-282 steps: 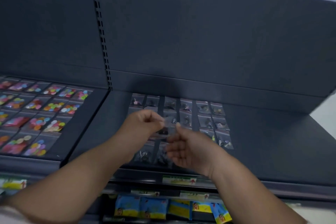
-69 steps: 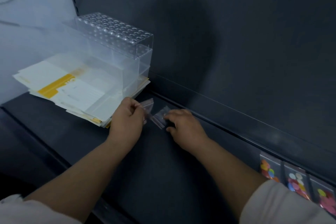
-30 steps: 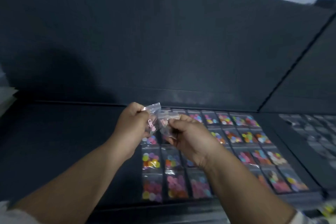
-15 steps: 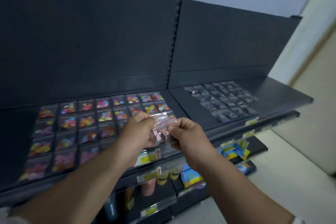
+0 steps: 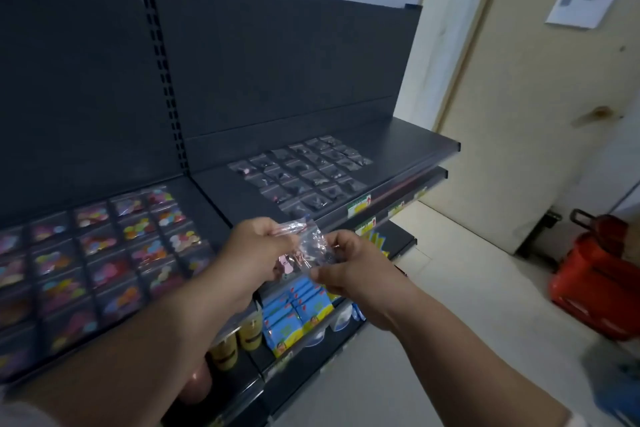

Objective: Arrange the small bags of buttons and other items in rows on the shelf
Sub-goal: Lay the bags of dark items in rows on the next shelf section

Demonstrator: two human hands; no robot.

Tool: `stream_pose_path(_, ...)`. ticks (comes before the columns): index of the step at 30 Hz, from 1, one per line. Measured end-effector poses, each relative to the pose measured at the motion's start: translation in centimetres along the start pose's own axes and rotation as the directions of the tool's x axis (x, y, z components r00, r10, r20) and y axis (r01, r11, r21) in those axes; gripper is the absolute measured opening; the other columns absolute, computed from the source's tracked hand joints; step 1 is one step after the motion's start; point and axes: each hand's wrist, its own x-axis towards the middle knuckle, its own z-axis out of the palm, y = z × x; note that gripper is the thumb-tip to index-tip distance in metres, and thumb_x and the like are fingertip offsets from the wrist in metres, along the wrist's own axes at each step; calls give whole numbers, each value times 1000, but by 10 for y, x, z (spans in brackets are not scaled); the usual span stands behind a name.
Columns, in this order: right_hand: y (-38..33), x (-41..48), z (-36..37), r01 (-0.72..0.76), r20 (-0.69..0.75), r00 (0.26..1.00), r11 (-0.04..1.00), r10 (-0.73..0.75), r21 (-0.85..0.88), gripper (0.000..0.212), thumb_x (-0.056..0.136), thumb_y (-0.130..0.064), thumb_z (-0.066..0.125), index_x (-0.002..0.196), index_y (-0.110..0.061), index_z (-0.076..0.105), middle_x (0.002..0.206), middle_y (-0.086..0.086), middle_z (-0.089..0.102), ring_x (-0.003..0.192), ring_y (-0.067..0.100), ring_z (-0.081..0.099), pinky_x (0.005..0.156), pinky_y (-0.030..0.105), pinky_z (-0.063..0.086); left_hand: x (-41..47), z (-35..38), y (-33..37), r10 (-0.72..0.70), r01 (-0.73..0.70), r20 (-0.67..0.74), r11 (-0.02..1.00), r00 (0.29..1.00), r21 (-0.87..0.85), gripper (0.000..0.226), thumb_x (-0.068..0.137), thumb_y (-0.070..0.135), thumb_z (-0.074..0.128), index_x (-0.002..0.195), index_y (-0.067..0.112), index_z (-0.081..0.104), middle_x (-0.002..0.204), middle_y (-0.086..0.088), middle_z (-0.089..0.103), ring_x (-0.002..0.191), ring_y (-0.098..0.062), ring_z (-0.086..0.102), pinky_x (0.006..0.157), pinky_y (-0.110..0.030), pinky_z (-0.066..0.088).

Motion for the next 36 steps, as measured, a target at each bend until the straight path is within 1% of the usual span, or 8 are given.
stream_pose_path(5, -1, 26, -38, -42, -74, 997, 998, 38, -49, 3, 89, -15, 63, 87, -15, 59, 80, 2, 66, 72, 12, 59, 66, 24, 45, 44, 23, 11, 4, -4, 74, 1000, 997, -2, 6, 86, 12, 65, 83, 10, 60, 76, -6, 61, 58, -15, 50, 56, -27, 43)
stream_pose_path(7, -5, 44, -49, -46, -123, 992, 997, 39, -56, 7, 91, -19, 60, 85, -15, 60, 79, 0, 67, 73, 11, 59, 67, 24, 44, 65, 29, 17, -1, 1, 110, 1000, 994, -6, 8, 85, 11, 66, 81, 11, 59, 74, -5, 60, 54, -13, 50, 54, -26, 42)
stream_pose_path(12, -23, 94, -64, -54, -175, 984, 996, 41, -65, 14, 88, -9, 61, 76, -15, 57, 69, 3, 64, 61, 11, 57, 52, 15, 39, 116, 37, 32, -12, 20, 172, 999, 985, -42, 12, 85, 12, 66, 76, 16, 60, 73, -2, 64, 60, -15, 55, 57, -27, 44)
stream_pose_path(16, -29, 129, -78, -82, -171, 982, 997, 79, -13, 16, 87, -4, 62, 75, -12, 55, 62, 2, 62, 50, 7, 53, 48, 15, 41, 152, 38, 42, -56, 80, 205, 991, 977, -112, 2, 90, 15, 61, 91, 14, 62, 84, -7, 69, 70, -22, 63, 68, -35, 52)
stream_pose_path(23, -35, 180, -123, -93, -200, 976, 996, 91, 0, 17, 87, -1, 61, 73, -11, 56, 66, 8, 61, 55, 13, 50, 51, 21, 39, 200, 39, 52, -119, 136, 108, 975, 987, -175, 7, 91, 13, 59, 92, 20, 57, 102, -15, 68, 79, -26, 62, 73, -40, 55)
stream_pose_path(29, -29, 234, -184, -56, -243, 970, 992, 28, -109, 17, 84, 3, 63, 74, -9, 56, 68, 12, 57, 54, 12, 49, 49, 18, 43, 232, 54, 58, -94, 97, 28, 986, 995, -135, 5, 93, 15, 56, 96, 15, 61, 89, -8, 68, 70, -20, 61, 60, -28, 52)
stream_pose_path(32, -21, 265, -213, -51, -197, 980, 985, 18, -164, 16, 84, 3, 63, 75, -7, 55, 68, 12, 57, 55, 14, 49, 49, 18, 43, 243, 69, 57, -98, 93, -53, 990, 994, -102, 13, 91, 20, 59, 104, 17, 61, 101, -9, 69, 86, -25, 66, 69, -33, 53)
stream_pose_path(36, -6, 305, -244, -58, -94, 995, 971, 37, -230, 19, 82, 2, 65, 71, -9, 54, 64, 11, 56, 52, 13, 49, 48, 20, 44, 257, 100, 61, -139, 115, -150, 981, 979, -159, 15, 92, 17, 58, 82, 27, 53, 96, -5, 63, 83, -20, 61, 69, -32, 52)
